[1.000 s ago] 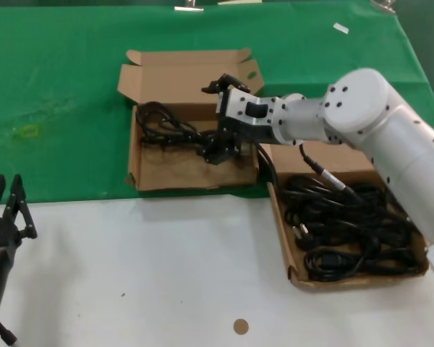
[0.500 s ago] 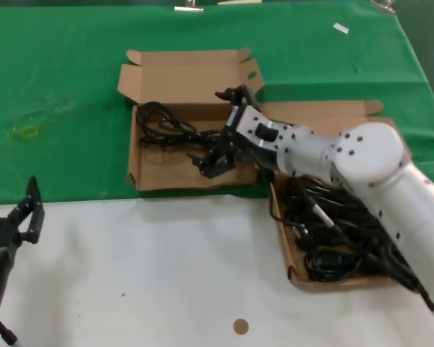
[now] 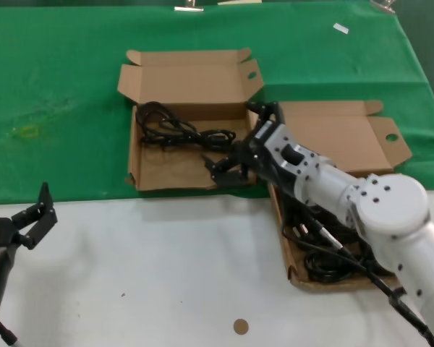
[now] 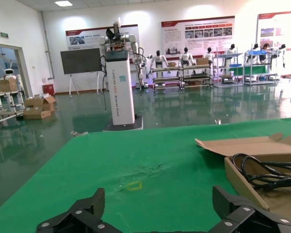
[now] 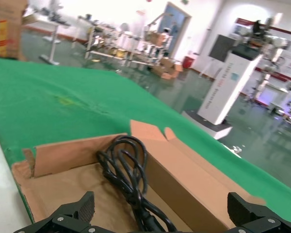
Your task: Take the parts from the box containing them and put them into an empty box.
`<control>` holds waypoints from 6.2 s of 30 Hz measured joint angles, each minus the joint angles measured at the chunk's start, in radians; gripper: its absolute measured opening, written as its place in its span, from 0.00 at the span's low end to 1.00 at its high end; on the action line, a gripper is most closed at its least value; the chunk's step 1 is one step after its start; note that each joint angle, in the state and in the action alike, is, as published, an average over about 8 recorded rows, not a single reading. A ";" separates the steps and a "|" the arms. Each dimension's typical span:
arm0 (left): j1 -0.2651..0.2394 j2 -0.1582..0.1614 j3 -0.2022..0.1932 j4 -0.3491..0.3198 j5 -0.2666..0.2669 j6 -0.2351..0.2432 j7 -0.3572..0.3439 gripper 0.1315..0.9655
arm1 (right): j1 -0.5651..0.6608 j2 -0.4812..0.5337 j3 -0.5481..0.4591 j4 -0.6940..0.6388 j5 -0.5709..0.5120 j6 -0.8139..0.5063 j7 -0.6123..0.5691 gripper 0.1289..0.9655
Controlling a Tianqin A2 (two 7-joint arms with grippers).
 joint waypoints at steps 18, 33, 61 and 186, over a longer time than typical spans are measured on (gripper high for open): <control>0.000 0.000 0.000 0.000 0.000 0.000 0.000 0.95 | -0.278 0.036 0.128 0.254 0.121 0.164 0.060 1.00; 0.000 0.000 0.000 0.000 0.000 0.000 0.000 1.00 | -0.511 0.066 0.234 0.467 0.222 0.301 0.110 1.00; 0.000 0.000 0.000 0.000 0.000 0.000 0.000 1.00 | -0.605 0.078 0.277 0.553 0.263 0.357 0.131 1.00; 0.000 0.000 0.000 0.000 0.000 0.000 0.000 1.00 | -0.605 0.078 0.277 0.553 0.263 0.357 0.131 1.00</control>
